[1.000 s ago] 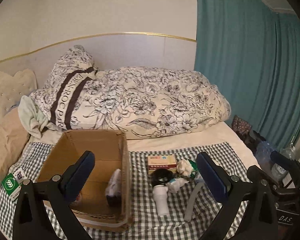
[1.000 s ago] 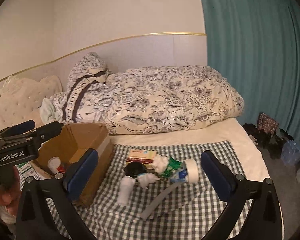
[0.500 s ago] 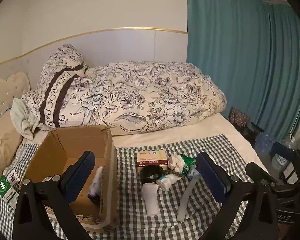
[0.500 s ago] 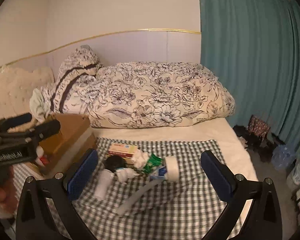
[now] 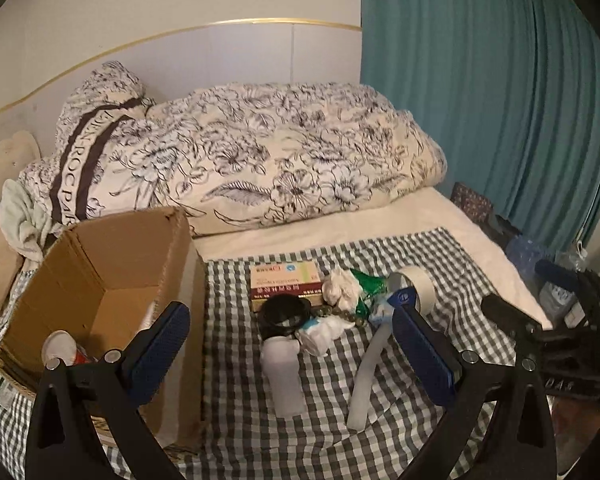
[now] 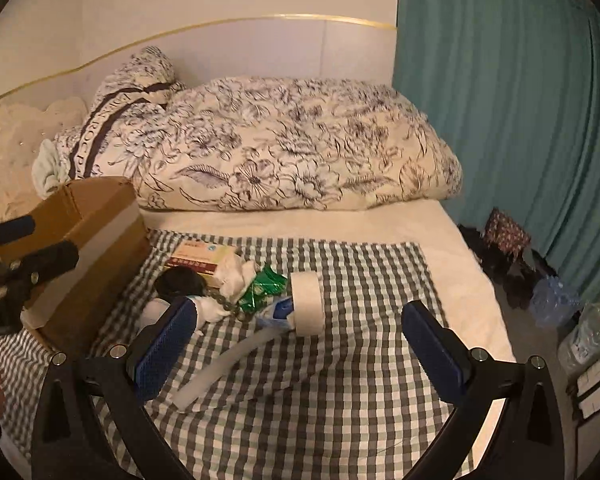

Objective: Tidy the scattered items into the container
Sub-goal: 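Withdraw both grippers from the box back toward the remaining items, then grasp the white tape roll with the right gripper while the left grasps the white bottle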

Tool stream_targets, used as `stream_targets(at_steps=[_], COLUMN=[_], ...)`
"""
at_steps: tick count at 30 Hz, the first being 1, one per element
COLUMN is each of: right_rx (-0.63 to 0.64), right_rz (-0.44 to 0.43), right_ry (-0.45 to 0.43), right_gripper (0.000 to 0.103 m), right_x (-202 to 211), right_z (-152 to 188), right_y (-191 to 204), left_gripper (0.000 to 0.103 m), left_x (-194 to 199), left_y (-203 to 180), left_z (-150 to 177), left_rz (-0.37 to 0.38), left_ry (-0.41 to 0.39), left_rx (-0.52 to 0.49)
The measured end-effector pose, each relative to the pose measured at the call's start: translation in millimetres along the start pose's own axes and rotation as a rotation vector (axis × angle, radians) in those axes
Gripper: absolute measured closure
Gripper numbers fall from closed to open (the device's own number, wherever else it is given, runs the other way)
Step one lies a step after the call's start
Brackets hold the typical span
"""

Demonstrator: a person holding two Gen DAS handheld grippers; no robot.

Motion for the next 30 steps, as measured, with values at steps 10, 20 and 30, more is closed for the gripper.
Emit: stream_targets(at_steps=[10, 20, 30], right_rx=[0.034, -0.025, -0.016], right_rz=[-0.016, -0.011, -0.007], right_ry=[0.061, 0.118, 0.154], right_gripper=[0.0, 0.001, 0.027], right_x=[-44, -88, -118], right_z=[15, 36, 43], right_y=[0, -10, -15], left_gripper=[0.0, 0.0, 0.0], left_x=[-33, -64, -93], left_y=[-12, -8, -9], left_z=[26, 51, 71], left_rz=[0.021, 0.007, 0.014], left_ry=[0.052, 0.109, 0.155], left_rx=[-0.013, 0.001, 0.003])
Point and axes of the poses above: each gripper's, at about its wrist camera, not at the fingertips, and x roughly against the way its jaws point, y to its left, z to its underside, the point moved 7 cm from there along -x, roughly the way its jaws point, and after that the axes turned 7 degrees about -y, right-handed, at the moved point
